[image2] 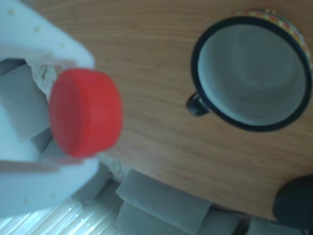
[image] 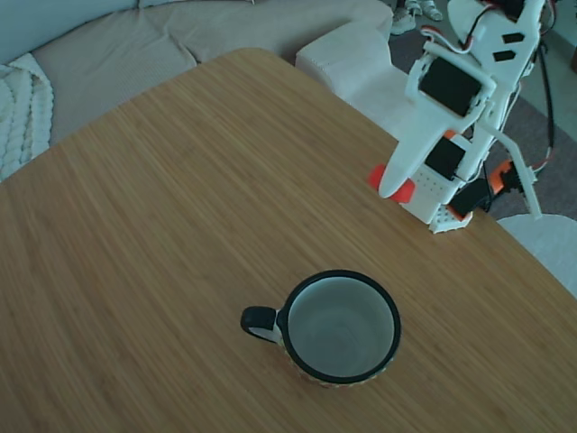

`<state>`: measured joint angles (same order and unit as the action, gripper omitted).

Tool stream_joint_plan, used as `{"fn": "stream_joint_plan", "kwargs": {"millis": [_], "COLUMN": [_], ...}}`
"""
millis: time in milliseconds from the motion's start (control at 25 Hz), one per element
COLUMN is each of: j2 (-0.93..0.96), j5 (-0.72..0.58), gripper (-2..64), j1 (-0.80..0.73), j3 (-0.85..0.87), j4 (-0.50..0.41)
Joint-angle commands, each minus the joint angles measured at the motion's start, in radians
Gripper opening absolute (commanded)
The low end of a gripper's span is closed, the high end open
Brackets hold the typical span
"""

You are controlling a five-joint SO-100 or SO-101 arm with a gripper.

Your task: Grasp a red cap and put it in the cup.

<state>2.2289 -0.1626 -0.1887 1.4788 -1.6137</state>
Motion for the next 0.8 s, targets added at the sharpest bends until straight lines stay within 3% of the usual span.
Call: {"fn": "stream_joint_plan", "kwargs": {"millis": [0, 320, 560, 760], "j2": [0.002, -0.063, -0.212, -0.316], "j5": [-0.003, 0.032, 0.034, 0.061], "gripper": [0.4, 0.4, 0.4, 0.4], "j1": [-0.002, -0.006, -0.011, -0.101], "j3": [-0.057, -0.058, -0.144, -0.225], "j4": [0.018, 0.12, 0.127, 0.126]}}
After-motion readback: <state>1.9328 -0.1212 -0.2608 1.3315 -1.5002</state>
